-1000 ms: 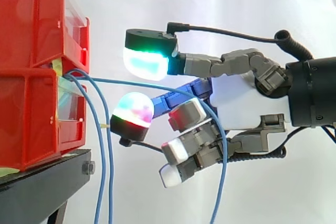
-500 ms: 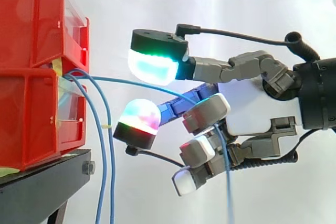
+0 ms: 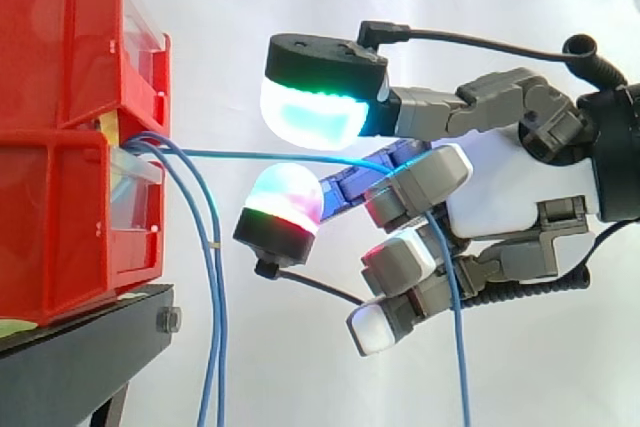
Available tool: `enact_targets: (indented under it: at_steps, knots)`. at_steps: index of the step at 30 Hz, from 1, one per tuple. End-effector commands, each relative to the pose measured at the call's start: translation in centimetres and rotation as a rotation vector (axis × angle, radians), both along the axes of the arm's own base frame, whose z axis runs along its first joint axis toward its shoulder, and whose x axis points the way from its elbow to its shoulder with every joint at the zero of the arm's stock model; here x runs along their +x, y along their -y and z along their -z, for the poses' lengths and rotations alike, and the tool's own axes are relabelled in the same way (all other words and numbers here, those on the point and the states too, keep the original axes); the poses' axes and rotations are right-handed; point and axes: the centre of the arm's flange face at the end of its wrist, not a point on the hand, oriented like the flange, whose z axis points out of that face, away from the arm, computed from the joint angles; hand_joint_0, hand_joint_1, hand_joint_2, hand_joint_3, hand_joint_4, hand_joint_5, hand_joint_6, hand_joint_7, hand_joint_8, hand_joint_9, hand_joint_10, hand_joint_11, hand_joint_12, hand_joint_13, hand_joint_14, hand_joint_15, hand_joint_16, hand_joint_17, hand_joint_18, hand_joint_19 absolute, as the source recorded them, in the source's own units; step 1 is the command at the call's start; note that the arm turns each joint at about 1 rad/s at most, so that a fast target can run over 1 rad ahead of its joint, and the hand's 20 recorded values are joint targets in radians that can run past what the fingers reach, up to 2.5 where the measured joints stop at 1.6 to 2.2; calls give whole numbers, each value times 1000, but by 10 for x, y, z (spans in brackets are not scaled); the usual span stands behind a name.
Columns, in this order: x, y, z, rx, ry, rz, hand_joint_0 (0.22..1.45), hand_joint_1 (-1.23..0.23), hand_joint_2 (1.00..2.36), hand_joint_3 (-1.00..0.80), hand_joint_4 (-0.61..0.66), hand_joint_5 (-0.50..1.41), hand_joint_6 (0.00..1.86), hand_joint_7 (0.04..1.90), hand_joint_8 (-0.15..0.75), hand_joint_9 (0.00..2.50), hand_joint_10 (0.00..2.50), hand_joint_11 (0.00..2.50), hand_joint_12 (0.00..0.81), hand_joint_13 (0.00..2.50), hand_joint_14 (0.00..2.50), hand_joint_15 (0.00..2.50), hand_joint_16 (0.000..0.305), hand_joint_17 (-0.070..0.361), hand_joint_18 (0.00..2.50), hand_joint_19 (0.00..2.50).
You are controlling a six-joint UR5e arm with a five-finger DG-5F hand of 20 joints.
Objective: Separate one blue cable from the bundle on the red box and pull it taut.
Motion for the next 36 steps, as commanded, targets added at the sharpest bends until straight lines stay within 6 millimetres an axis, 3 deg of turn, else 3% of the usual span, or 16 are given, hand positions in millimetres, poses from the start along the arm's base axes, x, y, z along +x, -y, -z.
enact_targets:
  at_steps: [1, 14, 28, 36]
  knots:
    - [0, -1, -1, 0, 0, -1, 592, -754, 1000, -500, 240, -78, 526, 1444, 325, 1645, 18, 1502, 451, 1403, 24, 861, 57, 128, 896, 584]
    - [2, -3, -6, -1, 9, 1, 630, -644, 1005, -437, 233, -65, 514, 1460, 327, 1711, 19, 1481, 457, 1420, 24, 835, 55, 125, 936, 583]
    - [1, -2, -5, -3, 8, 10, 625, -773, 1010, -372, 232, -81, 523, 1479, 322, 1615, 20, 1446, 459, 1350, 24, 795, 56, 125, 902, 583]
    - [1, -1, -5, -3, 8, 13, 626, -827, 1011, -354, 235, -106, 577, 1395, 328, 1557, 19, 1434, 459, 1331, 21, 791, 56, 126, 890, 584]
